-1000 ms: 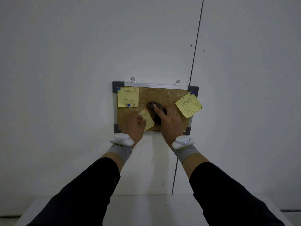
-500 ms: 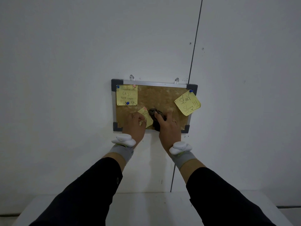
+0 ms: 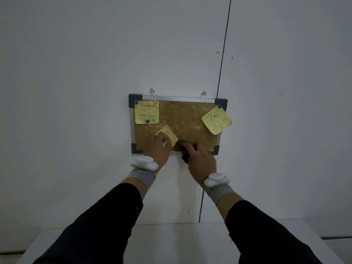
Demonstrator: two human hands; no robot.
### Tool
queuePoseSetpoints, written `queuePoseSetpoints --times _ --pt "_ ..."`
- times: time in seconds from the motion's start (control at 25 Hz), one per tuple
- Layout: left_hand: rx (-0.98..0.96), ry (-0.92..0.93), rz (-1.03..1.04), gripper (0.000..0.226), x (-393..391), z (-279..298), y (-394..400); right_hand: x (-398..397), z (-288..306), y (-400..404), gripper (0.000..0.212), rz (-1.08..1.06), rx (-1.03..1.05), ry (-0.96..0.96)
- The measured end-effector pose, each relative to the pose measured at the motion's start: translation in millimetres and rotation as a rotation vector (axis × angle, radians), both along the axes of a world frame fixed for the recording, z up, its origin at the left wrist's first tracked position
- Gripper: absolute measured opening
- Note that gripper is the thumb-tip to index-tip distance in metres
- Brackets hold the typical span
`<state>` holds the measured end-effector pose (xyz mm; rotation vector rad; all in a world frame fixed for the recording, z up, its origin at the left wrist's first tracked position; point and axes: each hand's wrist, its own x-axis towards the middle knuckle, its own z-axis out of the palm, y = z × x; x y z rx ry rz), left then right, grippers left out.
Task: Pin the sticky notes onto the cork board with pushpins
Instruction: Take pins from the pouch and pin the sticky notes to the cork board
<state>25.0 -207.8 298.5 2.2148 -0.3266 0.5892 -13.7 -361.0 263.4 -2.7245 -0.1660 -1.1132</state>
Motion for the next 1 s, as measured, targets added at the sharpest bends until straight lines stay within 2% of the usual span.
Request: queuePoseSetpoints --times 0.12,0.24,0.36,0.52,0.88,1.0 --pt "-0.014 -0.029 -0.013 0.012 -2 2 3 7 30 2 0.041 -0.056 0.193 -0.194" --pt "-0.011 -0.121 0.022 0.011 -2 4 10 18 56 5 0.046 -0.071 0.156 -0.214" --pt "-0.038 -0.119 0.104 0.011 -1 5 19 22 51 7 0.048 -0.119 0.117 -0.223" --pt "-0.029 -0.114 0.188 0.016 1 3 26 17 25 7 0.048 -0.121 0.121 -0.135" --pt "-0.041 -0.063 0.050 0.013 -3 -11 18 0 -10 2 0.035 -0.153 0.005 0.078" --pt "-0.015 -0.054 0.030 0.013 -5 -8 18 -5 -11 2 0.035 -0.157 0.046 0.084"
